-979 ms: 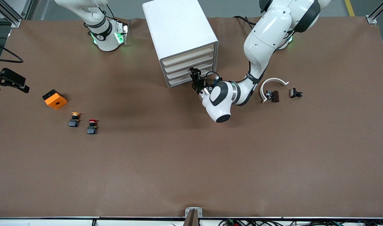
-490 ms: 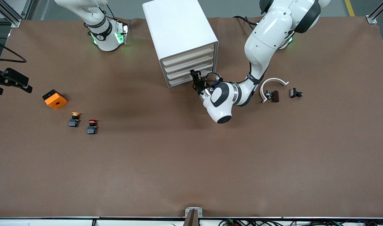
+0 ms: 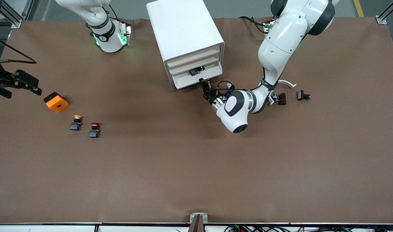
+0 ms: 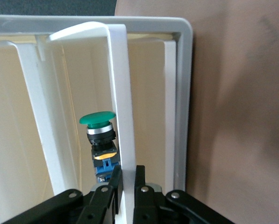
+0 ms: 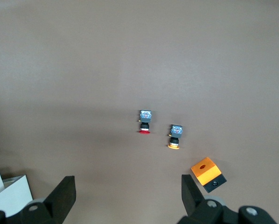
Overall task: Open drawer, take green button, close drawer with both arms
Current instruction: 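Release the handle with the left gripper while the right gripper approaches, then lower the right gripper into the drawer and grasp the green button, then lift the green button out with the right gripper while the left gripper returns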
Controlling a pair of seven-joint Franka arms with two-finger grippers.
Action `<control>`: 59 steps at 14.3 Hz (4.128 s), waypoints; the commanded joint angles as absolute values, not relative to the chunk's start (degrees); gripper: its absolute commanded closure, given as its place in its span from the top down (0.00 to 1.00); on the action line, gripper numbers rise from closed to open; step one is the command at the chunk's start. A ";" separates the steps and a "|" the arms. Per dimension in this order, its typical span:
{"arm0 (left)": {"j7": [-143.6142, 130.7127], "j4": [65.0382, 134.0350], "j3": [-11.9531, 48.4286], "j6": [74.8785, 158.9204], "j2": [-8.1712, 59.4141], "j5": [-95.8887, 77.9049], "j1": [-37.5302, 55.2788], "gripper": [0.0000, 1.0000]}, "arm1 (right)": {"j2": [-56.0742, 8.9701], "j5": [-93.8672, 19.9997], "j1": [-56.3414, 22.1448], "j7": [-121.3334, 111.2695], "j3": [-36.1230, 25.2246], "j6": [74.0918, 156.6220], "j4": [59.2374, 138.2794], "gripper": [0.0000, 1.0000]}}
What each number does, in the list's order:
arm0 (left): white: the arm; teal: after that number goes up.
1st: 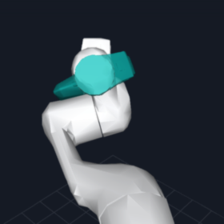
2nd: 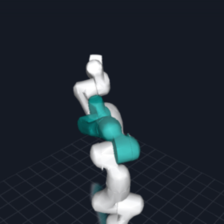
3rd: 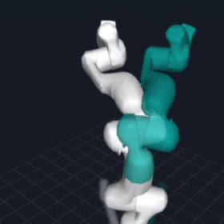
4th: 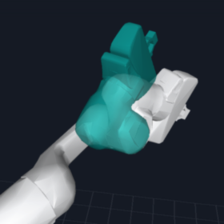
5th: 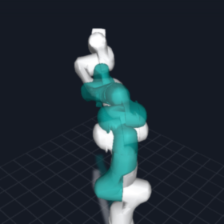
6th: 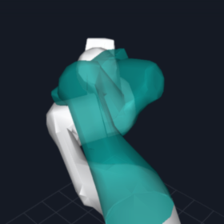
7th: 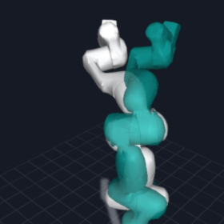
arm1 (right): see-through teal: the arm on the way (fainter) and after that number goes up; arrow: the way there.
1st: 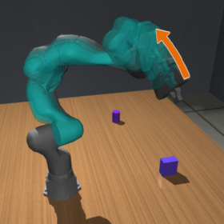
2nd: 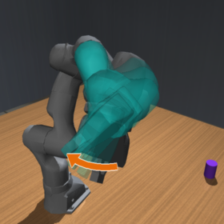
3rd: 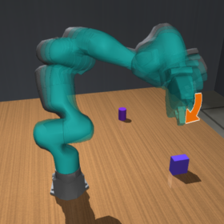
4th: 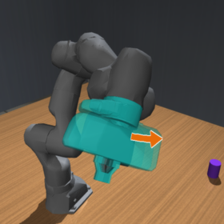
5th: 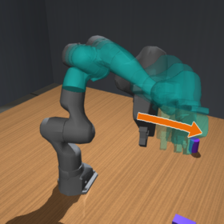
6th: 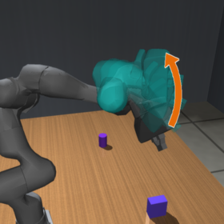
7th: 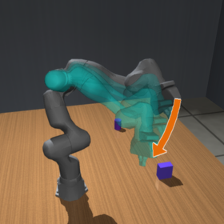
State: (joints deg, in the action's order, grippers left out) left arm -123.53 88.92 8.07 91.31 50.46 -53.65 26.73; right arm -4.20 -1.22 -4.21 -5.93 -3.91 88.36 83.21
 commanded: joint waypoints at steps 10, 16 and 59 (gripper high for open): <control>-121.99 83.41 1.32 91.76 51.59 -53.88 24.61 0.00 | -6.50 -0.79 -18.61 23.59 -3.96 86.32 82.53 1.00; -121.99 81.57 0.88 91.67 51.15 -53.44 23.38 1.00 | -9.31 -0.79 -31.27 50.05 -3.96 86.57 82.71 1.00; -31.38 88.12 -5.71 103.24 24.36 -1.67 14.50 1.00 | -36.30 -14.05 -54.05 91.41 -3.34 118.65 90.35 0.44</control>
State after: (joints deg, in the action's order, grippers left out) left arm -33.10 80.04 -5.87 97.61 28.53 -2.76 14.25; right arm -35.88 -12.24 -53.65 91.68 -3.31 118.44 90.58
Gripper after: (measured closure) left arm 0.000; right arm 0.379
